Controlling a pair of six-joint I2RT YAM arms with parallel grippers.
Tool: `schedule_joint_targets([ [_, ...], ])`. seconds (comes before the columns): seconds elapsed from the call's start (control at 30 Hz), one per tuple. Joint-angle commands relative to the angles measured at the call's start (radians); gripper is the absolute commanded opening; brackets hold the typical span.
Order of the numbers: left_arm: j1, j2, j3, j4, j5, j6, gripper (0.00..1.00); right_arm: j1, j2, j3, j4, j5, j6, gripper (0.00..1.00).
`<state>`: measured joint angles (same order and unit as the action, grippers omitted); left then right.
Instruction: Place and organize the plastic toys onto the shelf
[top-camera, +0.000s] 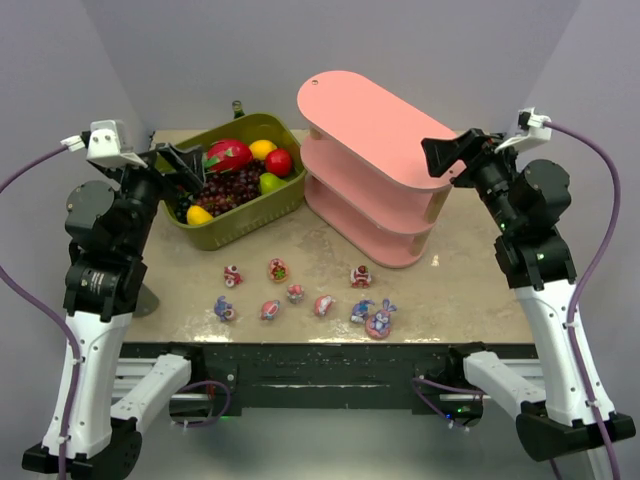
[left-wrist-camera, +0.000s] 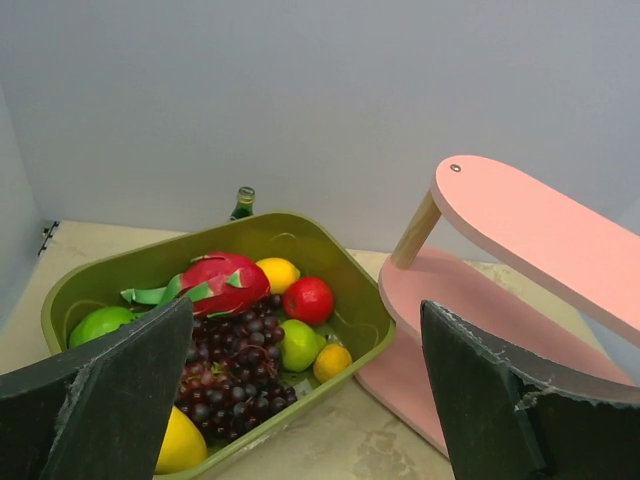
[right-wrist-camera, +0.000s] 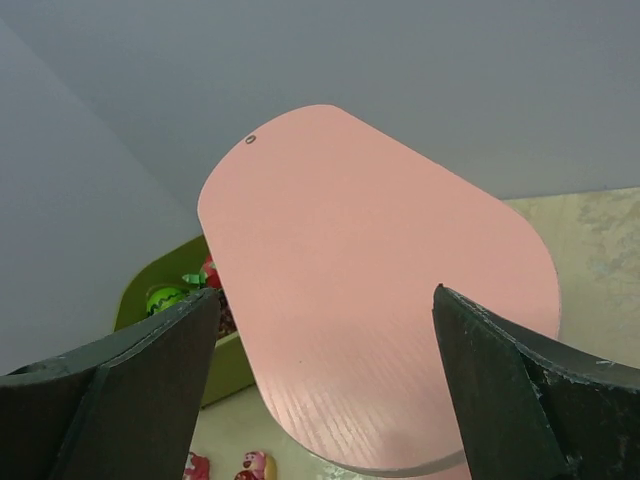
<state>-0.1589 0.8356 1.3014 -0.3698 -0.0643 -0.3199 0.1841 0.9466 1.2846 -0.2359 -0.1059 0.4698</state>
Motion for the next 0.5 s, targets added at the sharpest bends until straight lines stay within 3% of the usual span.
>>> schedule_joint_targets([
  [0.0,0.005,-0.015,-0.025,0.008,-0.015,0.03,0.99,0.0,-0.015,-0.007,-0.034,-0.024,-0.036,0.91],
  [0.13,0.005,-0.035,-0.063,0.015,-0.008,0.05,0.99,0.002,-0.034,-0.01,-0.034,-0.133,-0.062,0.91],
  [0.3,0.005,-0.053,-0.119,-0.001,0.015,0.067,1.0,0.03,-0.042,-0.037,0.068,-0.505,-0.059,0.9],
  [0.37,0.005,-0.056,-0.134,-0.006,0.032,0.067,0.99,0.092,-0.052,-0.062,0.125,-0.557,-0.077,0.9],
  [0.47,0.005,-0.062,-0.165,-0.011,0.055,0.065,0.99,0.341,-0.048,-0.076,0.069,-0.439,-0.192,0.9],
])
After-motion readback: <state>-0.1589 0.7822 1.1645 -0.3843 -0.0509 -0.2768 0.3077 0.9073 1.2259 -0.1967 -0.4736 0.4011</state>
